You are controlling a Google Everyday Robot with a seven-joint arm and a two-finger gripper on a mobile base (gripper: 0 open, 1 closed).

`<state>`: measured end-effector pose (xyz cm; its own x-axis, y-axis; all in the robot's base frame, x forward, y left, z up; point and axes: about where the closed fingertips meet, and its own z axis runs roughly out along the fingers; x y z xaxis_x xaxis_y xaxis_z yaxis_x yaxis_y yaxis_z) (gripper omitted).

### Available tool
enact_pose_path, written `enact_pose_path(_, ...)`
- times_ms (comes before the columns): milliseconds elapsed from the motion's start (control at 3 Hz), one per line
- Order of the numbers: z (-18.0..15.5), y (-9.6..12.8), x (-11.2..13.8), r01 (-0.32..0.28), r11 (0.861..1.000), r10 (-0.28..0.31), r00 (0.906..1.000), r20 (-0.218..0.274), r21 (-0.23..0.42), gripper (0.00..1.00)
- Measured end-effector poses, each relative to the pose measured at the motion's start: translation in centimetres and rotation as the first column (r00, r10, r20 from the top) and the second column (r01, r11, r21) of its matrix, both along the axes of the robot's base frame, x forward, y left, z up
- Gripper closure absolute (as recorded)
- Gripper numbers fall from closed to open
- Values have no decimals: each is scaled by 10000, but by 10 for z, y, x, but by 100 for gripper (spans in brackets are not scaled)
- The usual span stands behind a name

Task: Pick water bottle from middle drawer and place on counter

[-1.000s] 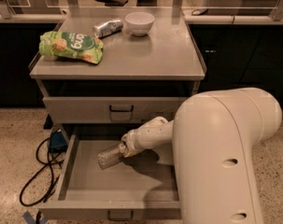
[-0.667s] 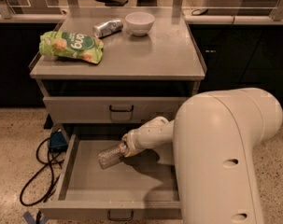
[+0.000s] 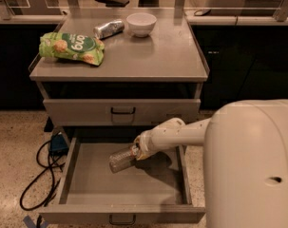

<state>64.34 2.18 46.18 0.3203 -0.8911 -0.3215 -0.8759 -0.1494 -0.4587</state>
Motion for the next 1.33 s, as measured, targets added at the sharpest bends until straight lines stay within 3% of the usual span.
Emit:
enact_pose_path(333, 34, -83, -42, 1168, 9932, -1167, 9922, 437, 4, 100)
enact_pose_path(667, 33, -80, -39, 1140, 9935, -1139, 9926, 430, -6, 100)
enact_pose_path(1000, 63, -121, -33, 1978, 9800, -1957, 9777, 769, -209, 100)
enact_pose_path(1333, 126, -183, -27, 3221, 9456, -3114, 9370, 1583, -462, 100)
